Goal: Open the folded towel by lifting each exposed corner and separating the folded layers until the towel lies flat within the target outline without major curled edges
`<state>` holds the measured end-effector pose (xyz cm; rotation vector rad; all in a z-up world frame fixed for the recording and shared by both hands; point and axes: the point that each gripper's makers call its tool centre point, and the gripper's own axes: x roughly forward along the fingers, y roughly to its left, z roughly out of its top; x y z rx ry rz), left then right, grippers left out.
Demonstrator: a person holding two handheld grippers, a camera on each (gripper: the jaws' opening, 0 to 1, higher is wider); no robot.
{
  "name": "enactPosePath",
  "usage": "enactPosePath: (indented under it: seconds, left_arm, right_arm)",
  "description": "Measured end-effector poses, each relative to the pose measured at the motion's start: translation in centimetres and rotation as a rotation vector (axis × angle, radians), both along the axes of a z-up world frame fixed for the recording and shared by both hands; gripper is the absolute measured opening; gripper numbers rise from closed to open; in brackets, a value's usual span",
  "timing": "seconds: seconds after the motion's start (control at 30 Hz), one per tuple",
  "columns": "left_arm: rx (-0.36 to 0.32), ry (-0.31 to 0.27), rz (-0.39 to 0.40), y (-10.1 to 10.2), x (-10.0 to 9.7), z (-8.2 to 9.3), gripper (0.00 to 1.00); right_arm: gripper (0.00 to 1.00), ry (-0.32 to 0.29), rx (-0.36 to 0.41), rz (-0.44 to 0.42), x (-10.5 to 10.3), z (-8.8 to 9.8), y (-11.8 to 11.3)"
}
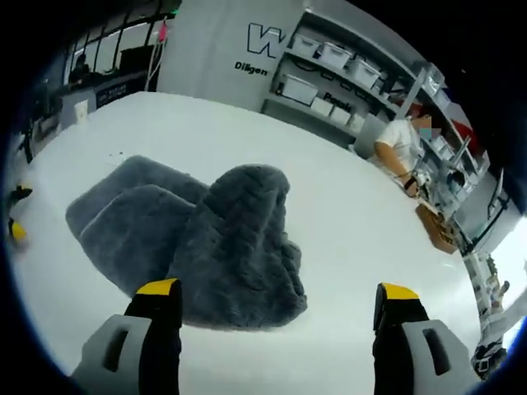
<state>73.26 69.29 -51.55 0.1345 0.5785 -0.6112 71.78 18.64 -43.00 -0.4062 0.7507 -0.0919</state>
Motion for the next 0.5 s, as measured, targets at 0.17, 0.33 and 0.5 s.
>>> enactPosePath:
  seconds: [0.17, 0.33, 0.5]
  left_arm:
    - [0.004, -0.005, -0.001, -0.1, 0.1, 0.1, 0.92]
    - [0.012, -0.006, 0.001, 0.1, 0.1, 0.1, 0.92]
    - [0.019, -0.003, 0.005, 0.3, 0.3, 0.0, 0.92]
  right_arm:
    - [0.99, 0.066, 0.043, 0.109, -2.0, -1.7, 1.5]
    - [0.98, 0.086, 0.049, 0.151, -4.2, -2.3, 1.5]
    - [0.99, 0.045, 0.085, 0.177, -6.3, -2.5, 1.7]
